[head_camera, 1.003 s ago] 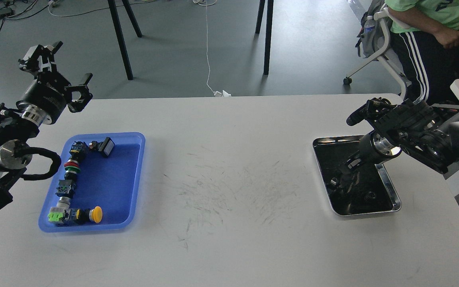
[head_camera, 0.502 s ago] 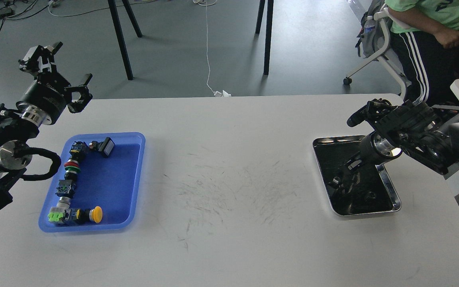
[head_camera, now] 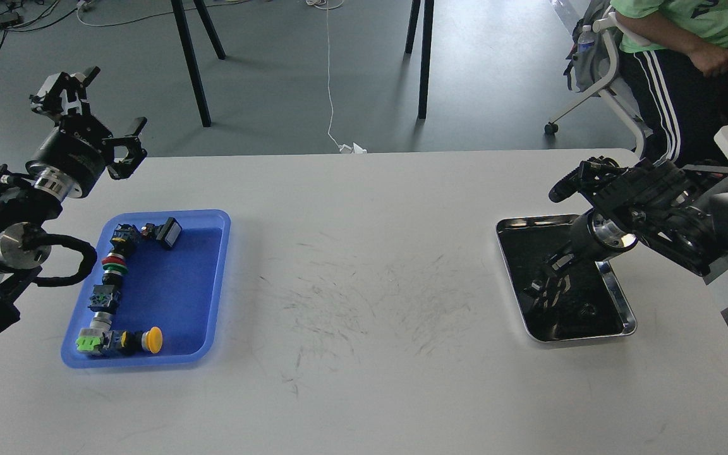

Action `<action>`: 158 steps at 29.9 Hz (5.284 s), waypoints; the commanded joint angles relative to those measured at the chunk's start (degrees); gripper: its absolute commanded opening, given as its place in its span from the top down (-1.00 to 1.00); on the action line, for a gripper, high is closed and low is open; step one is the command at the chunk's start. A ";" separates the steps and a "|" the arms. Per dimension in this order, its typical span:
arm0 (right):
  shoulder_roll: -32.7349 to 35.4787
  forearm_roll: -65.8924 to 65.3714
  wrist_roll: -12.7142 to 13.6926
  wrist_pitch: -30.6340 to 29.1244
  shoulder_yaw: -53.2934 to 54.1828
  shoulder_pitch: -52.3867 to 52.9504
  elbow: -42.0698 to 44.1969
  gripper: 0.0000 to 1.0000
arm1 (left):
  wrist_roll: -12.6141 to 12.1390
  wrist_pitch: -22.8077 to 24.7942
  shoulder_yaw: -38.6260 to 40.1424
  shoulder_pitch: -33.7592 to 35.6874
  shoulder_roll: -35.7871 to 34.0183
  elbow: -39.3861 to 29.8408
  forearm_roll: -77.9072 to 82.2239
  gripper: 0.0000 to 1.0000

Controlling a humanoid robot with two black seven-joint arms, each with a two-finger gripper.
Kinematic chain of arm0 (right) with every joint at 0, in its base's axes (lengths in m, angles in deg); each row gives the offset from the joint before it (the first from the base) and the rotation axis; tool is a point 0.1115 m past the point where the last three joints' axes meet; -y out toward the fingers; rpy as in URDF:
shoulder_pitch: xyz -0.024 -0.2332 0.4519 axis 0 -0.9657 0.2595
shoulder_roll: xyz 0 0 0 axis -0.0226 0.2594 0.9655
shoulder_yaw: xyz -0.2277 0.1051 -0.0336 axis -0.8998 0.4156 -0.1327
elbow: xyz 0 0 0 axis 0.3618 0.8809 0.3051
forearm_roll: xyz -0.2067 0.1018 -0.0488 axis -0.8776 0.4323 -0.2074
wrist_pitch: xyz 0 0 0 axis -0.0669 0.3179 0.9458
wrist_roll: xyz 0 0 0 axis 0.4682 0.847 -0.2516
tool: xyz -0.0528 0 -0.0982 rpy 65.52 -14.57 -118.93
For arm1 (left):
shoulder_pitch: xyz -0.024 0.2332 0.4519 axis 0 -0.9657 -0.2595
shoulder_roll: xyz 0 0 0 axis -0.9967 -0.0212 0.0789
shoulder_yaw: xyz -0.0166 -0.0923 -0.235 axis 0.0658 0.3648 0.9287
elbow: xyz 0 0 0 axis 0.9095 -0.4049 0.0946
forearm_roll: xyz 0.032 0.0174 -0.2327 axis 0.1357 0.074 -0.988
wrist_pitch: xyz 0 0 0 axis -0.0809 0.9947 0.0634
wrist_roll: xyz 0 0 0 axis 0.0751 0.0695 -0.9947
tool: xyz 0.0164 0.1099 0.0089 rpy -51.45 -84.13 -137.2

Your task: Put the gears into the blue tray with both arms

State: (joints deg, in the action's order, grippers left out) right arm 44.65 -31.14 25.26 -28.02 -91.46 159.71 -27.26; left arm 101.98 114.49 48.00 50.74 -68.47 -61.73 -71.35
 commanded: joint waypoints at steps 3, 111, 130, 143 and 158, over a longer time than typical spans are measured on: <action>-0.01 0.00 0.00 0.35 0.02 0.02 0.01 0.37 | 0.00 0.00 0.00 0.00 0.00 0.00 0.00 -0.97; -18.82 0.53 0.00 31.03 20.50 -12.82 -11.16 0.68 | -0.09 0.00 2.46 -1.85 -10.11 -1.94 -0.18 -0.97; -18.82 1.23 0.00 31.29 20.77 -12.73 -11.24 0.10 | 0.09 0.00 4.48 -2.90 -10.29 -1.23 -2.29 -0.97; -18.82 1.58 0.00 31.47 28.66 -12.55 -10.54 -0.19 | -4.03 0.00 6.24 -3.69 -9.84 -0.44 -2.37 -0.97; -18.82 21.88 0.00 30.50 40.09 -7.37 -3.87 -0.57 | -12.83 0.00 11.07 -5.27 -5.89 -2.55 -5.01 -0.97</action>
State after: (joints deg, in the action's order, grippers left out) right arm 25.83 -12.03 25.26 2.54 -54.25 151.00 -33.11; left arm 89.17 114.49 56.52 46.16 -74.77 -63.77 -75.40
